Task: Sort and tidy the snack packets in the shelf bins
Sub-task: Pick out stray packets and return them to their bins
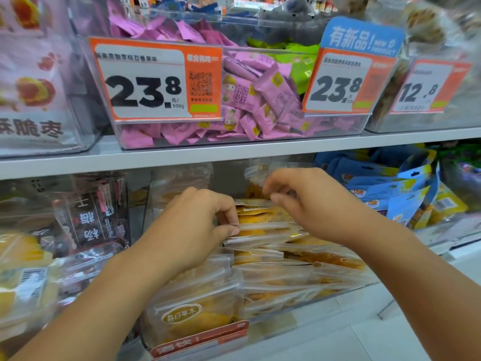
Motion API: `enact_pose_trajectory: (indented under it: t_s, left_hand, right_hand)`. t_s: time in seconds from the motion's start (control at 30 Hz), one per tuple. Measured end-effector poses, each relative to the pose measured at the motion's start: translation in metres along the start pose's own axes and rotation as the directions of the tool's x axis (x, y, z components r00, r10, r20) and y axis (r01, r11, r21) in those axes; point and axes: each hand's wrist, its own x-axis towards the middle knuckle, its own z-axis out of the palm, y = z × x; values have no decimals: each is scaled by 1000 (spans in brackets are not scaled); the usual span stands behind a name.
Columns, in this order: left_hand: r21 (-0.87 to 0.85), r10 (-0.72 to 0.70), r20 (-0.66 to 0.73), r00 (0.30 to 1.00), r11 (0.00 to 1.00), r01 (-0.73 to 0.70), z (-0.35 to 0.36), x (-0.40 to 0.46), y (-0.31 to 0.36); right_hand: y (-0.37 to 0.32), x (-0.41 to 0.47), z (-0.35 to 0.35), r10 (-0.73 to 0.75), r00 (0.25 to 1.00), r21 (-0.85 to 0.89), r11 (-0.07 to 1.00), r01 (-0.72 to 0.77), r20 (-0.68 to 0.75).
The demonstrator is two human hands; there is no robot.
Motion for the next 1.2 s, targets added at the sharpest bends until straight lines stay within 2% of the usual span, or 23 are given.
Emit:
enact_pose_trajectory:
  t_s: [0.17, 0.23, 0.3, 0.4, 0.5, 0.6, 0.67, 0.83, 0.93, 1.0, 1.03, 1.1, 1.17, 1.2]
  left_hand:
    - [-39, -24, 36, 999, 999, 25, 1, 1, 0]
    - [-71, -9, 43, 999, 997, 12, 2, 1, -2]
    - [-87, 7, 39, 999, 996, -4, 1, 1, -4]
    - [-89, 34, 26, 999, 996, -31, 2, 2, -7]
    - [-73, 16, 21, 1000, 997, -14, 3, 2, -7]
    - [3, -22, 68, 997, 1000, 21, 4, 1, -6]
    - [27, -30, 80, 996, 999, 28, 4, 2, -7]
    - [-7, 73, 46, 996, 997, -73, 2, 4, -8]
    - [-1, 101, 78, 992, 995, -101, 2, 4, -8]
    - [-14, 104, 81, 991, 995, -103, 2, 2, -7]
    - [-28, 96, 67, 993, 995, -94, 2, 1, -6]
    - [-46, 102, 30, 994, 994, -100, 2, 0, -5]
    - [-31, 137, 32, 990, 990, -136, 3, 1, -4]
    - [-27, 159, 43, 986, 987, -158, 3, 1, -4]
  right_hand:
    - [20, 19, 17, 149, 956, 15, 987, -157, 251]
    - [30, 25, 26, 209, 929, -64, 978, -199, 306]
    - [38, 29, 31, 231, 938, -107, 972, -210, 260]
    - [44, 33, 30, 216, 961, 21, 975, -223, 174]
    - [42, 32, 31, 189, 970, 31, 980, -196, 151]
    - [39, 30, 28, 119, 991, -58, 991, -123, -59]
    - [31, 27, 23, 54, 987, -73, 995, -66, -151]
    - [-3, 12, 17, -91, 979, 109, 988, 112, -184]
    - [-17, 12, 22, -48, 963, 365, 919, 146, -264]
    - [-19, 15, 25, 4, 958, 447, 885, 130, -286]
    - [-19, 17, 25, 24, 949, 437, 891, 122, -315]
    - [-19, 20, 27, 6, 930, 310, 944, 116, -367]
    - [-23, 23, 30, -58, 946, 180, 976, 120, -318]
    - [-25, 24, 33, -71, 959, 193, 973, 127, -273]
